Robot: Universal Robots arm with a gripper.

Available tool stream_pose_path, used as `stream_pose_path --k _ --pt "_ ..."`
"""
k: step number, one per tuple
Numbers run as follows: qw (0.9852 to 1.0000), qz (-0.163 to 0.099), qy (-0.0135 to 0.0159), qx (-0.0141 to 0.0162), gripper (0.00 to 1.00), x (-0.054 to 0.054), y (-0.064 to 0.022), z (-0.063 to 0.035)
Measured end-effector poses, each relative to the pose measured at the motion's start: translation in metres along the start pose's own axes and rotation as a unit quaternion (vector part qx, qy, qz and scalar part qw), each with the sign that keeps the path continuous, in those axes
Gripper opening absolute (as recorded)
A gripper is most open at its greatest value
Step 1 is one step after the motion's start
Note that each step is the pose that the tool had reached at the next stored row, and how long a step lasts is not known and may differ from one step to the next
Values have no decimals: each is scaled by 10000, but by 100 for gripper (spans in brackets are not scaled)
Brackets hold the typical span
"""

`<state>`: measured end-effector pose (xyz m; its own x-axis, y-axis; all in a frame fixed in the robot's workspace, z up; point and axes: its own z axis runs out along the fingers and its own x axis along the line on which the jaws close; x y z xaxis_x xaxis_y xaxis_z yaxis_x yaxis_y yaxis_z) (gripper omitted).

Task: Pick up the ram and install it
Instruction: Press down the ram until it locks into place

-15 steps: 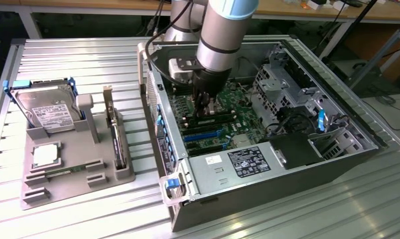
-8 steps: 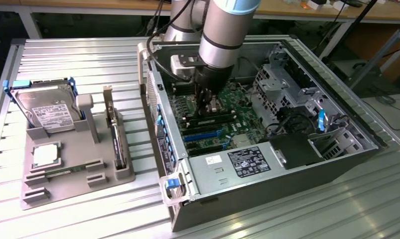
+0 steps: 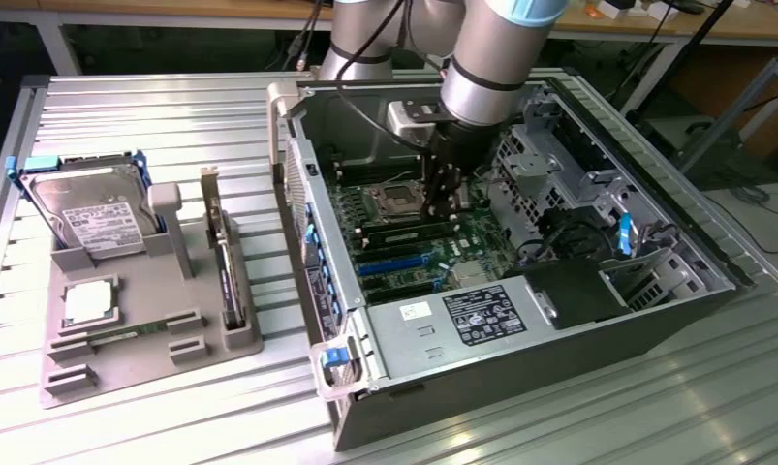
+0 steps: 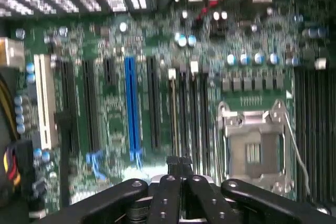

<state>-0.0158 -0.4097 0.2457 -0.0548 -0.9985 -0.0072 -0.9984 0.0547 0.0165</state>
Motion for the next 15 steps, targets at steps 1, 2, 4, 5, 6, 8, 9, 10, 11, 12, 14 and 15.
stream_pose_path --k 1,2,4,5,6,8,9,10,11,12,14,15 --pt "10000 0 -5 0 11 -4 -64 -3" --pt "10000 0 -7 0 11 -6 -106 -7" --pt "10000 -1 -7 0 11 -12 -178 -169" --pt "10000 -1 -7 0 11 -13 -192 -265" --pt "10000 -1 -6 0 11 -14 -200 -328" --pt "10000 0 -5 0 11 -16 -215 -467" --pt "10000 0 1 0 11 -16 -217 -477" --pt "10000 0 1 0 11 -16 -217 -477" --pt "10000 0 2 0 11 -16 -217 -478" --pt "10000 0 1 0 11 -16 -217 -477" --pt "10000 0 1 0 11 -16 -217 -477" --pt "10000 0 2 0 11 -16 -217 -478"
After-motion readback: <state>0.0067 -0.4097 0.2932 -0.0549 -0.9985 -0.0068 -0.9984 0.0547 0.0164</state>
